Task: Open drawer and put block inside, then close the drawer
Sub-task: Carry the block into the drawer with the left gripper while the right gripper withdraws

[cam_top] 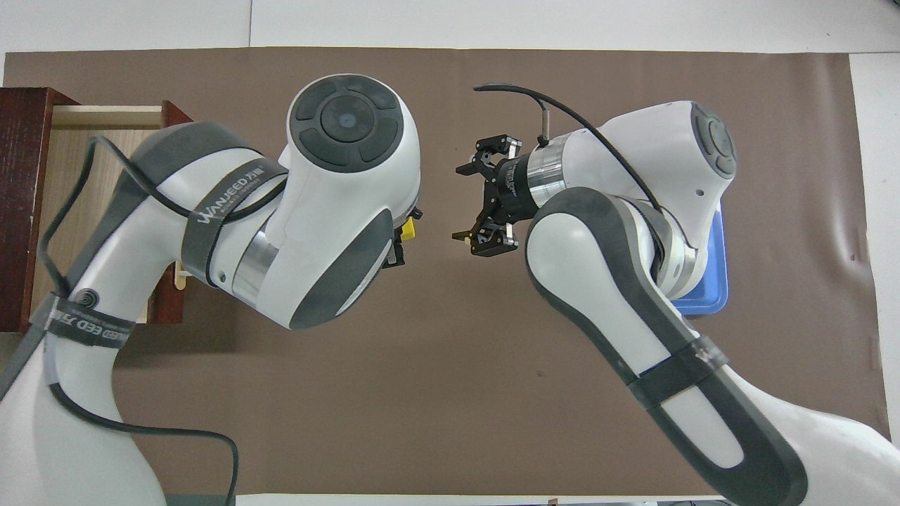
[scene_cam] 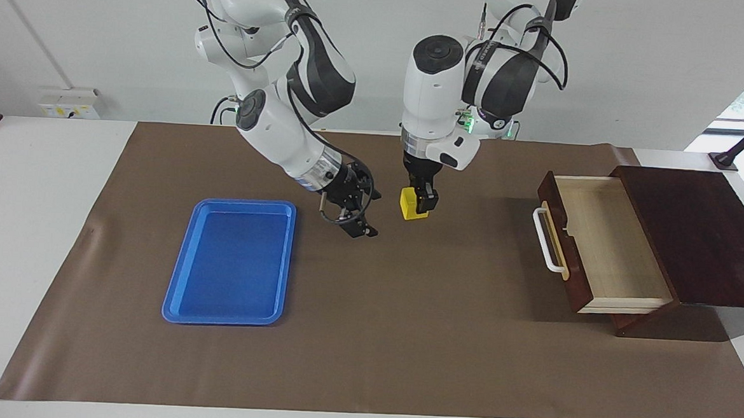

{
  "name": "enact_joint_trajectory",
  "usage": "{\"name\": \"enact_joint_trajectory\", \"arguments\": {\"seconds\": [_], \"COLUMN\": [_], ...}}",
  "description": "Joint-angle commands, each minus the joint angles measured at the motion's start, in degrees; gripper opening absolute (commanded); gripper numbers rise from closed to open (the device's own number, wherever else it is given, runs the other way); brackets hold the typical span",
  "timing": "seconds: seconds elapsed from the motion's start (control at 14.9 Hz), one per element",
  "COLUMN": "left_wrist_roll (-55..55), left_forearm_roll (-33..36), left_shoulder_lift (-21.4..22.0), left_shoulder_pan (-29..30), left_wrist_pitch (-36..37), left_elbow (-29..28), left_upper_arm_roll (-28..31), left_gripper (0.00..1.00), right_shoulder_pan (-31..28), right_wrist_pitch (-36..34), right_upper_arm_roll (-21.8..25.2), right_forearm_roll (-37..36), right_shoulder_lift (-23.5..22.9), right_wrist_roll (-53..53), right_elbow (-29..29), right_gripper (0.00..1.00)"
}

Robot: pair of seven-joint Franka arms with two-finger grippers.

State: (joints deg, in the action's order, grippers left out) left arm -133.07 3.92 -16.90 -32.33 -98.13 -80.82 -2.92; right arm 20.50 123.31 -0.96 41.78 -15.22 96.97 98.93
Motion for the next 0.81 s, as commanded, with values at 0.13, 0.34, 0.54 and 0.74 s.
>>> {"name": "enact_joint_trajectory", "arguments": {"seconds": [0.13, 0.34, 0.54, 0.74], "left_wrist_roll": [14.0, 26.5, 39.1, 45.5], "left_forearm_roll": [-1.5, -1.0, -0.8, -0.4], "left_shoulder_lift": [7.6, 8.1, 8.0, 7.0], "left_shoulder_pan": [10.7, 16.2, 24.7, 31.4], "left_wrist_pitch": [7.9, 11.4, 11.7, 11.1], "left_elbow": [-0.3, -0.5, -0.6, -0.8], "left_upper_arm_roll": [0.0, 0.0, 0.0, 0.0], "left_gripper": [0.0, 0.0, 0.0, 0.0], "right_shoulder_pan": [-11.1, -17.5, -21.5, -22.6], "right_wrist_pitch": [-11.6, -16.5, -21.6, -25.4], "right_upper_arm_roll": [0.0, 0.1, 0.1, 0.1], "right_forearm_roll": [0.6, -2.2, -9.1, -17.9], "right_shoulder_lift": [3.4, 5.4, 7.6, 10.5], "right_wrist_roll": [-8.3, -14.3, -24.5, -36.8], "right_elbow": [1.3, 2.9, 2.8, 2.8], "right_gripper": [1.0, 1.0, 1.0, 1.0]}}
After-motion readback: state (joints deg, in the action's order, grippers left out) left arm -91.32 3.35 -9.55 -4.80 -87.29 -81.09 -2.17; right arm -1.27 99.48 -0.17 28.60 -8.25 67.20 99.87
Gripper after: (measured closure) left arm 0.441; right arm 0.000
